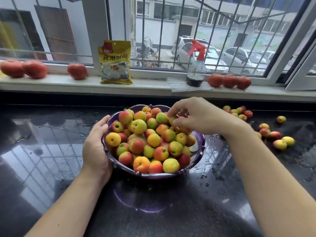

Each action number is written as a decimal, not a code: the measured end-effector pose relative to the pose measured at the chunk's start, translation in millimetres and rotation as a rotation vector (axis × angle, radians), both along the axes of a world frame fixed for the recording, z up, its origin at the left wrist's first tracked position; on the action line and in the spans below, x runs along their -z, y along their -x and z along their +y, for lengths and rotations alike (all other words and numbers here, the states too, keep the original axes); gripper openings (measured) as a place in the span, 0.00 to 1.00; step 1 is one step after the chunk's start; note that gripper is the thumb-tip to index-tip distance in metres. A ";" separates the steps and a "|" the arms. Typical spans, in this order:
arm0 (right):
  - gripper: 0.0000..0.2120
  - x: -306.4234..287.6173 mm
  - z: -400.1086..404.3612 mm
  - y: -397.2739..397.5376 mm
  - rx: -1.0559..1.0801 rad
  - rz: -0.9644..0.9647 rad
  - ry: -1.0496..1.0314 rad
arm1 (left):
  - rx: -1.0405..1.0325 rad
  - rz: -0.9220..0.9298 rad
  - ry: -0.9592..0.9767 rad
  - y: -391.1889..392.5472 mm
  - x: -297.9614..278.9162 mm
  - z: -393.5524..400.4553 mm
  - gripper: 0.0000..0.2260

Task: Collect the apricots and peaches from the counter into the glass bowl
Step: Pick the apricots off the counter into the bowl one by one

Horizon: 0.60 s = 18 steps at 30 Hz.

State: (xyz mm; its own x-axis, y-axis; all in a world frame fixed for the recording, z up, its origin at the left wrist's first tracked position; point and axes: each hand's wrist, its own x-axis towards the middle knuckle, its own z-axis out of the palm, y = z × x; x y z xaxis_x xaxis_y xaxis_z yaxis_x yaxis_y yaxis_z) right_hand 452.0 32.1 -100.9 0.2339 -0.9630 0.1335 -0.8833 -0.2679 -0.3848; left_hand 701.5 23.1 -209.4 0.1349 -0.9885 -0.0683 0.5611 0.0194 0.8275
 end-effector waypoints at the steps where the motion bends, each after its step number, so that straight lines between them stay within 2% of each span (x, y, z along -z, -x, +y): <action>1: 0.09 0.2 0.2 1.1 0.000 -0.029 -0.023 | 0.003 -0.002 0.003 -0.2 -0.1 0.2 0.14; 3: 0.07 -2.7 0.5 6.9 0.000 -0.191 -0.026 | 0.008 -0.011 0.005 -0.3 -0.3 0.5 0.15; 5: 0.06 -4.2 -5.7 19.8 0.071 -0.378 0.098 | 0.010 -0.014 0.005 -0.3 -0.1 0.5 0.15; 8: 0.06 8.6 -22.8 55.6 0.365 -0.486 0.311 | 0.012 -0.018 0.005 -0.7 0.5 0.0 0.15; 10: 0.10 30.9 -34.5 85.3 0.620 -0.356 0.319 | 0.012 -0.010 0.002 -0.9 1.3 -0.6 0.15; 12: 0.14 60.4 -44.4 105.7 0.747 -0.150 0.256 | 0.006 0.001 -0.004 -0.9 1.8 -1.2 0.15; 18: 0.22 118.2 -61.0 101.3 0.660 0.209 0.146 | 0.007 0.008 -0.003 -1.0 2.0 -2.3 0.15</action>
